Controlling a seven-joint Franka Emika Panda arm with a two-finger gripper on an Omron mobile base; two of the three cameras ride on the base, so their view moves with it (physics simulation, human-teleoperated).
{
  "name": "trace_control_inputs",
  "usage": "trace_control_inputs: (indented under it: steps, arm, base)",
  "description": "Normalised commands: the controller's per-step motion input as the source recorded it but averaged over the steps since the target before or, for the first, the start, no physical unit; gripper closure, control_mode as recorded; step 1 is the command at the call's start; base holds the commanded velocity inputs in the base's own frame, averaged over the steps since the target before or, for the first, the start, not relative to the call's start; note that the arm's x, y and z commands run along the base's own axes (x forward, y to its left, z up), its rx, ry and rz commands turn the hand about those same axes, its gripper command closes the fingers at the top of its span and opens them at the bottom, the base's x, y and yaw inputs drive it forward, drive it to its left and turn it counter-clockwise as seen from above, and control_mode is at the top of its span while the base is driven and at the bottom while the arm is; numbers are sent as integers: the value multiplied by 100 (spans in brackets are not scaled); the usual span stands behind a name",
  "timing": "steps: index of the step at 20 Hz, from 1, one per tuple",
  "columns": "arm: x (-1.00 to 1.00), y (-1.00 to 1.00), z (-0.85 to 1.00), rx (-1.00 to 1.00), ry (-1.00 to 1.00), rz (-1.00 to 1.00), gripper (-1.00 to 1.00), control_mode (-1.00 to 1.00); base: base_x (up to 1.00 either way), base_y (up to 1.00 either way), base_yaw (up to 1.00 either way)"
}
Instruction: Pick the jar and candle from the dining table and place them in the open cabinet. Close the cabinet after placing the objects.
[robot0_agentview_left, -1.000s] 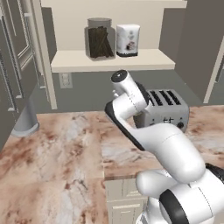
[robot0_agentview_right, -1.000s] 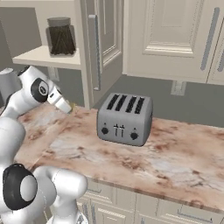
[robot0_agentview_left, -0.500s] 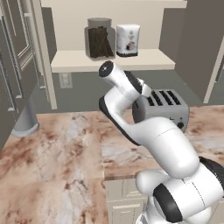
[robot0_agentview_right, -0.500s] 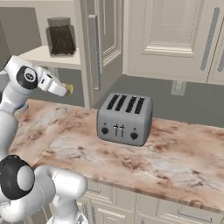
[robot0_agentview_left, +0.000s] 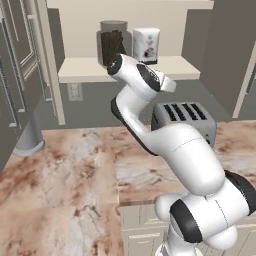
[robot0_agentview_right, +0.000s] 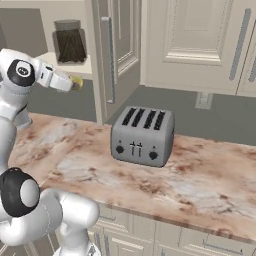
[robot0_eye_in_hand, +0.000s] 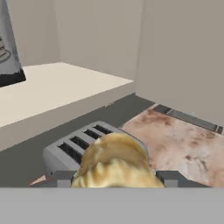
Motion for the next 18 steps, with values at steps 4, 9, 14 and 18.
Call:
trace_control_inputs:
  steps: [4, 9, 14, 18]
  arm:
    - [0, -36, 57, -5, -11, 0, 100, -100]
    - [6, -40, 42, 0, -7, 0, 100, -100]
    - [8, -40, 3, 14, 0, 0, 100, -100]
    - [42, -8, 16, 17, 4, 0, 100, -100]
  base:
    - [0, 0, 0]
    - [0, 0, 0]
    - [0, 0, 0]
    - [0, 0, 0]
